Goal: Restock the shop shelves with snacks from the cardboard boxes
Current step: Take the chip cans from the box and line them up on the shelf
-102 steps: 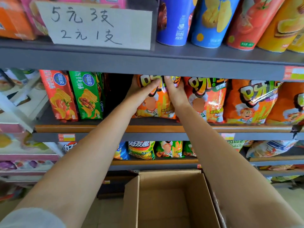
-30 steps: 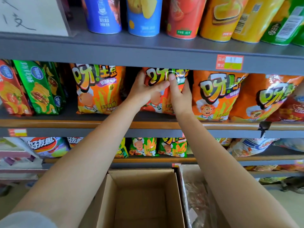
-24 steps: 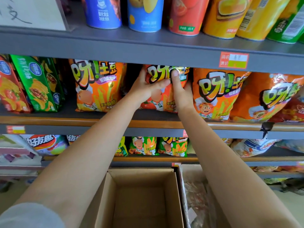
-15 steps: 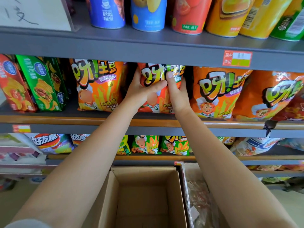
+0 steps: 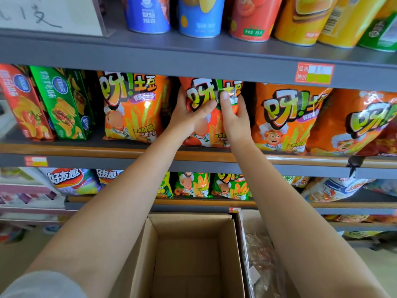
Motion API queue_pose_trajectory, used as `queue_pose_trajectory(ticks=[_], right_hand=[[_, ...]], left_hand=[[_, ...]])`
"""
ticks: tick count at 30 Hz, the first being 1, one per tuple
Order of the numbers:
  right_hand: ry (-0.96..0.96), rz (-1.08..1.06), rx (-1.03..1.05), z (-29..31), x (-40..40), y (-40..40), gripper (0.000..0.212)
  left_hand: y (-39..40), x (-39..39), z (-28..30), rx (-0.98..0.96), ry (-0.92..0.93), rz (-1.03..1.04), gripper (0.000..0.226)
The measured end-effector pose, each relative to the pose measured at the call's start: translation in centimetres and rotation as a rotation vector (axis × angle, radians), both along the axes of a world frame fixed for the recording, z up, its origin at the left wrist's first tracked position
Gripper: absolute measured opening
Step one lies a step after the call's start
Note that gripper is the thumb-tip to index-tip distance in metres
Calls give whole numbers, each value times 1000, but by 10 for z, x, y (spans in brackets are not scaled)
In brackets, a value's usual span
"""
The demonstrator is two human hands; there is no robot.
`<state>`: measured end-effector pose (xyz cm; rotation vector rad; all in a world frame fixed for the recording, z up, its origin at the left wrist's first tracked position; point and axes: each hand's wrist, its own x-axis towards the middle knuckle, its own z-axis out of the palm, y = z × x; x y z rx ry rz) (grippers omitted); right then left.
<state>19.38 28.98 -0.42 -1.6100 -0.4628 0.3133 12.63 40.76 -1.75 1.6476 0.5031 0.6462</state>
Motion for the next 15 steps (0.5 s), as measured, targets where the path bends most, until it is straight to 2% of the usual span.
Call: queue_pose_trajectory(ticks=[6, 9, 10, 12, 13, 15], right_hand=[[-25, -24, -6, 1, -4, -11, 65], [-144, -181, -14, -5, -19, -20, 56], [-253, -256, 10, -9, -27, -25, 46], [-474, -331, 37, -15, -49, -32, 20], [-520, -272, 45, -16, -61, -32, 11], [-506, -36, 42, -15, -83, -21, 8]], left_hand=[[-18, -6, 13, 33, 77, 8, 77], [-24, -23, 10, 143, 114, 76, 88], [-26, -33, 5, 220, 134, 149, 84], [-31, -61, -3, 418, 63, 330, 46], [-31, -76, -7, 531, 1, 426, 27], [-22, -103, -8, 653, -62, 616, 17]])
